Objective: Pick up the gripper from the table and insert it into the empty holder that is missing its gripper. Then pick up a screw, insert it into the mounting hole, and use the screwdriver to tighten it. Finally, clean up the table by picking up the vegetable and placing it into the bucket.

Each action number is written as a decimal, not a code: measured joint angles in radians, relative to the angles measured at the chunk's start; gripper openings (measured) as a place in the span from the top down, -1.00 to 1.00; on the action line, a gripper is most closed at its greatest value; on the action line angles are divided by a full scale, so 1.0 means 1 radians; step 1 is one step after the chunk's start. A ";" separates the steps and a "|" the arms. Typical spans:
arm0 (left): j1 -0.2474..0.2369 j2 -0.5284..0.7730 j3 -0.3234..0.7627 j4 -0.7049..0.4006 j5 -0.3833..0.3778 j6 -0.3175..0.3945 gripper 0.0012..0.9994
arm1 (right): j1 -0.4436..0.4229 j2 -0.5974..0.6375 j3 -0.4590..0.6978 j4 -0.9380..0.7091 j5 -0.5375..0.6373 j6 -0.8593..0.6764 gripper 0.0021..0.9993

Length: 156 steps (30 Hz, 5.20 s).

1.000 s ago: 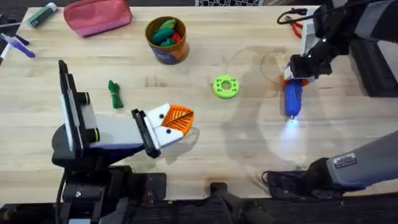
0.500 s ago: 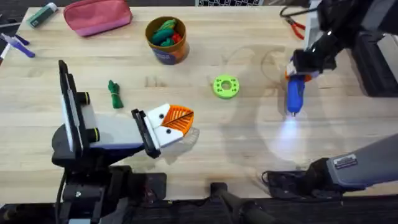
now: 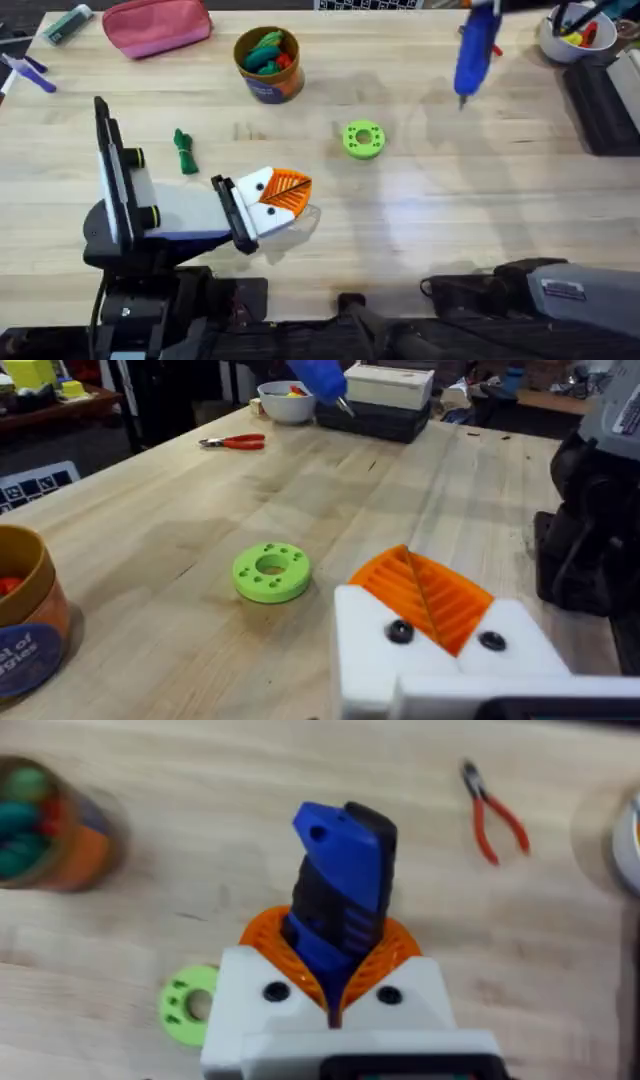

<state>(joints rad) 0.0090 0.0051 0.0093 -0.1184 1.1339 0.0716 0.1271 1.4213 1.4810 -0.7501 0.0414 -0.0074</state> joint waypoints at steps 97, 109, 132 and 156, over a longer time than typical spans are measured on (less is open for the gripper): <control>0.000 0.000 0.000 0.001 -0.002 0.000 0.99 | 0.560 -0.140 -0.511 1.328 -0.989 0.056 0.95; 0.000 0.000 0.000 0.001 -0.002 0.000 0.99 | 0.632 -0.139 -0.511 1.333 -0.990 0.044 0.95; 0.000 0.000 0.000 0.001 -0.002 0.000 0.99 | 0.651 -0.081 -0.511 1.378 -0.993 0.036 0.95; 0.000 0.000 0.000 0.001 -0.002 0.000 0.99 | 0.657 -0.081 -0.511 1.379 -0.993 0.036 0.95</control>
<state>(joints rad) 0.0090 0.0052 0.0093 -0.1173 1.1320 0.0715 0.7837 1.3403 0.9695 0.6285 -0.9512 0.0284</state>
